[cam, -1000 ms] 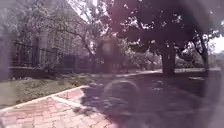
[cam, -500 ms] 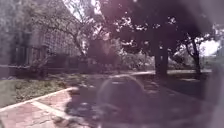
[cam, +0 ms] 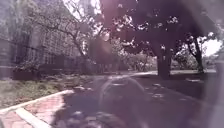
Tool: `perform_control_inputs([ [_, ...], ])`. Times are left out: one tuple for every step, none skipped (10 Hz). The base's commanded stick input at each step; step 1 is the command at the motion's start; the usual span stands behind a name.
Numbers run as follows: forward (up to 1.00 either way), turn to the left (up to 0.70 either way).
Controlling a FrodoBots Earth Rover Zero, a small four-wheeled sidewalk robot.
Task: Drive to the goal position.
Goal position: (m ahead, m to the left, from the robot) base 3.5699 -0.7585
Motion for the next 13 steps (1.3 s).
perform_control_inputs([
  [0.70,-0.16],
  [0.70,-0.25],
  [0.70,-0.34],
  [0.70,-0.18],
  [0.70,0.00],
  [0.70,0.00],
  [0.70,0.00],
  [0.70,0.00],
  [0.70,0.00],
  [0.70,0.00],
  [0.70,0.00],
  [0.70,0.00],
  [0.70,0.00],
])
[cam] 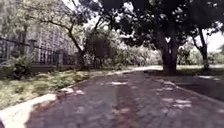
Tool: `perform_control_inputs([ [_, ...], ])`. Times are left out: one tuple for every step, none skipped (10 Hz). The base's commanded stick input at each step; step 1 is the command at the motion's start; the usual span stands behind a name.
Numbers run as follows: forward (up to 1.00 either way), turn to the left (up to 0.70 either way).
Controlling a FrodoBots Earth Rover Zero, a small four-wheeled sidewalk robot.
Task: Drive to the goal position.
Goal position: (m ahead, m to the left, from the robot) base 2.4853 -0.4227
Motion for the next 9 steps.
perform_control_inputs([
  [0.70,0.00],
  [0.70,0.00],
  [0.70,0.00],
  [0.70,0.00],
  [0.70,0.00],
  [0.70,0.00],
  [0.70,0.00],
  [0.70,0.00],
  [0.70,0.00],
])
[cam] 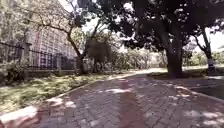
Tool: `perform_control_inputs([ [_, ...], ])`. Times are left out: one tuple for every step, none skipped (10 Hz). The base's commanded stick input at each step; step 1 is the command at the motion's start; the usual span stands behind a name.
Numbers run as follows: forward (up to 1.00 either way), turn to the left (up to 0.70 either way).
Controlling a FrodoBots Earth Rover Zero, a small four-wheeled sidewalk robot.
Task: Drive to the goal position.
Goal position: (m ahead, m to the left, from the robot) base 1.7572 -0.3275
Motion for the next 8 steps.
perform_control_inputs([
  [0.70,0.00],
  [0.70,0.00],
  [0.70,0.00],
  [0.70,0.00],
  [0.70,0.00],
  [0.70,0.00],
  [0.70,0.00],
  [0.70,0.00],
])
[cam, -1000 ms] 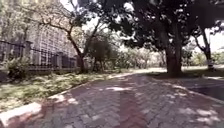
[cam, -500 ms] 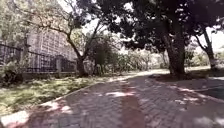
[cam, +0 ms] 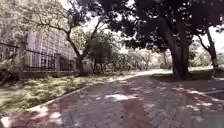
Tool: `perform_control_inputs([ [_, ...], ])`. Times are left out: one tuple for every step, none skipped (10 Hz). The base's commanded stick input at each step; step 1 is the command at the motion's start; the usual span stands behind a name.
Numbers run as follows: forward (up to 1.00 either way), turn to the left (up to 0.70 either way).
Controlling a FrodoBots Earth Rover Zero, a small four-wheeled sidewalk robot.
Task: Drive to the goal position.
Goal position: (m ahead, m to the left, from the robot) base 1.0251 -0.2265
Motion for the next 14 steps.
perform_control_inputs([
  [0.70,0.00],
  [0.70,0.00],
  [0.70,0.00],
  [0.70,-0.01],
  [0.70,-0.05],
  [0.70,-0.09],
  [0.70,-0.12],
  [0.70,-0.16],
  [0.70,-0.20],
  [0.70,-0.23],
  [0.70,-0.27],
  [0.70,-0.31],
  [0.70,-0.34],
  [0.70,-0.35],
])
